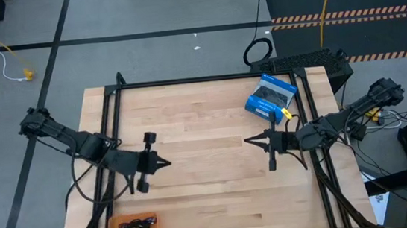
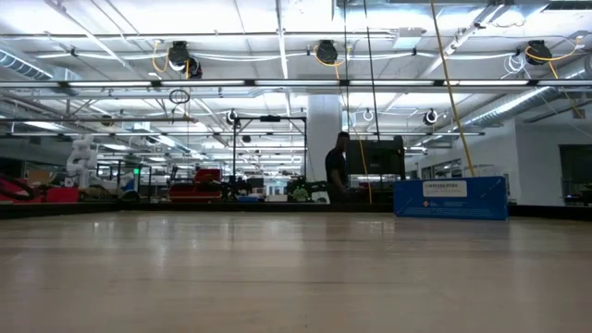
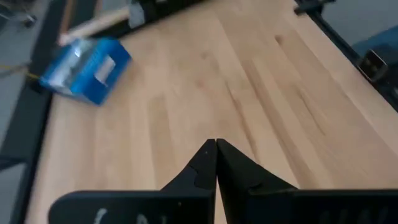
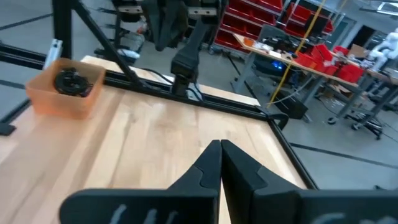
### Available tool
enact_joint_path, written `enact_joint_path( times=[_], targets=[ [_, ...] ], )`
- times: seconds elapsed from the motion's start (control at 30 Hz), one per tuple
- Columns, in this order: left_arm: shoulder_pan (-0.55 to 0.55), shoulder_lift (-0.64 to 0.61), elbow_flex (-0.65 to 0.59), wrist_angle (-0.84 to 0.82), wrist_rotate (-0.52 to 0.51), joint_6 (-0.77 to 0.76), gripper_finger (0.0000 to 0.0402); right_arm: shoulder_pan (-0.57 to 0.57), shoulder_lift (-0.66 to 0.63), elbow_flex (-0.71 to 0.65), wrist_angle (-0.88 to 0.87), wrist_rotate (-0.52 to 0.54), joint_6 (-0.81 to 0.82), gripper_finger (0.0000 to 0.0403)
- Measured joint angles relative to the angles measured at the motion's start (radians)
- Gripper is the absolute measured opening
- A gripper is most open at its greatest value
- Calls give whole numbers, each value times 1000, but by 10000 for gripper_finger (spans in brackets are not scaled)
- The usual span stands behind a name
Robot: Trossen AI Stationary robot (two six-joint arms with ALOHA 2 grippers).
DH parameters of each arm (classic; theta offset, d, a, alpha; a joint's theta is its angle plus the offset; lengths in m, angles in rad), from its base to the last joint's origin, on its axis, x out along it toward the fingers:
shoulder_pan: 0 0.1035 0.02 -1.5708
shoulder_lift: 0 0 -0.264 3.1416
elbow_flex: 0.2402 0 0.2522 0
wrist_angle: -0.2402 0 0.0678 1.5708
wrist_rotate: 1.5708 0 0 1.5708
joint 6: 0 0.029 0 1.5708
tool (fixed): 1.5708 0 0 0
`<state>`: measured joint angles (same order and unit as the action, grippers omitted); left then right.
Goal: Pick and place USB-C Cables
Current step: Return to Home Position
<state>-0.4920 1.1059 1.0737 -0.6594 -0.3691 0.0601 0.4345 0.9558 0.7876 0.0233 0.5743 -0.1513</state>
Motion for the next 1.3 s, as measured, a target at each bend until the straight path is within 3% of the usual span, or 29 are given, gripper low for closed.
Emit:
enact_joint_path(
  times=[0.27, 0.5, 0.7, 0.93, 1.3],
  targets=[
    [99, 13, -1, 41, -1, 25, 4, -43, 0, 0, -18, -4, -61, 2],
    [154, 12, -110, 276, -2, 126, 8, -78, 0, 0, -61, -5, -45, 2],
    [243, 10, -157, 368, 78, 196, 6, -104, 0, 0, -55, -134, -45, 2],
    [372, 10, -236, 474, 186, 227, 3, -155, -13, -70, -15, -161, -68, 2],
    [562, 10, -336, 569, 239, 168, 3, -275, -136, -221, 93, -299, -74, 2]
  ],
)
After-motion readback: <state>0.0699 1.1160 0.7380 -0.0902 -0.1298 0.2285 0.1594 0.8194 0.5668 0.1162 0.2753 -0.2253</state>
